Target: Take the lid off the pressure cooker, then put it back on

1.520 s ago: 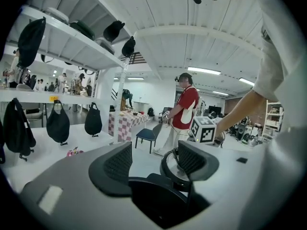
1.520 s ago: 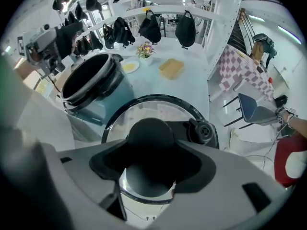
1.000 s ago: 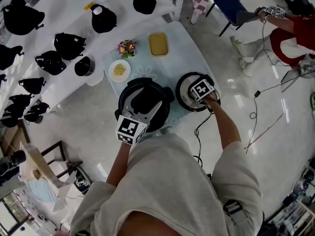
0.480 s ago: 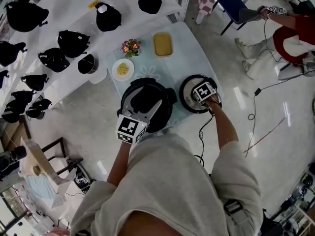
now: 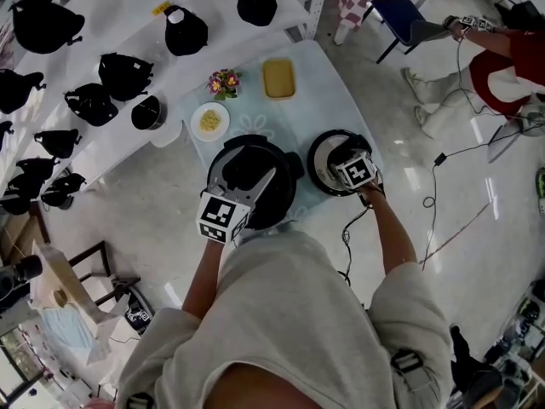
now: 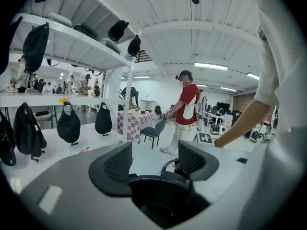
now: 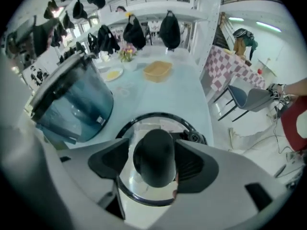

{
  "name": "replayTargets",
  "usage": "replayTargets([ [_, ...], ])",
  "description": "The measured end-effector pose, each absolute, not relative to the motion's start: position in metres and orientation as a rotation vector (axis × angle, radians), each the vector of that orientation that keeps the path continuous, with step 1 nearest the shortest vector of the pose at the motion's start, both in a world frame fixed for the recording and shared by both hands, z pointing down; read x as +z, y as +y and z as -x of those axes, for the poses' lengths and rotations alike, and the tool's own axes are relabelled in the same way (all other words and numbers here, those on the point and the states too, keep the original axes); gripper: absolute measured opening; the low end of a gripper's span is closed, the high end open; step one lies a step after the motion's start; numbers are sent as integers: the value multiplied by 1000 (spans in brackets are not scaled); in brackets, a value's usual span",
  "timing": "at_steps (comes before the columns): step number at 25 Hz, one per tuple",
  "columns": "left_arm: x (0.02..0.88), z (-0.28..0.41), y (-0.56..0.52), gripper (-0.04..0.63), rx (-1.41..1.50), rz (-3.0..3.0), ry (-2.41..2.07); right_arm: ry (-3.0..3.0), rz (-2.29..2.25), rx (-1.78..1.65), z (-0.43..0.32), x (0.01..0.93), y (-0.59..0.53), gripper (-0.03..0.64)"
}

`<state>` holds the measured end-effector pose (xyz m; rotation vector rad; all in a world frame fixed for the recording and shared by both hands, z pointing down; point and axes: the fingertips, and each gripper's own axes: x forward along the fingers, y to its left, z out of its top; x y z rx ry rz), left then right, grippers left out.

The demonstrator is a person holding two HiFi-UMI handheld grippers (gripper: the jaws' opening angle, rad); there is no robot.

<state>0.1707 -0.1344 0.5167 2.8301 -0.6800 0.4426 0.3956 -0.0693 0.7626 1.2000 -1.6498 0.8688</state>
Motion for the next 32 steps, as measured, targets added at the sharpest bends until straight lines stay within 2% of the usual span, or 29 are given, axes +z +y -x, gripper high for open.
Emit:
replayTargets([
  [7,511,-164,-141,296,420,-2837,-701,-1994,-1739,643,-371,632,-73,265],
  [16,499,-156,-146,296,380,-2849,-739,-2143,-1984,337,-342,493,-47,258],
  [24,492,-136,-148,296,337,-2832,-814,-2247,-1905,270,-307,474,-67,256],
  [32,481,-66,-156,296,294,-2762,-1057,-2437,-1687,180,-228,457,-108,256],
])
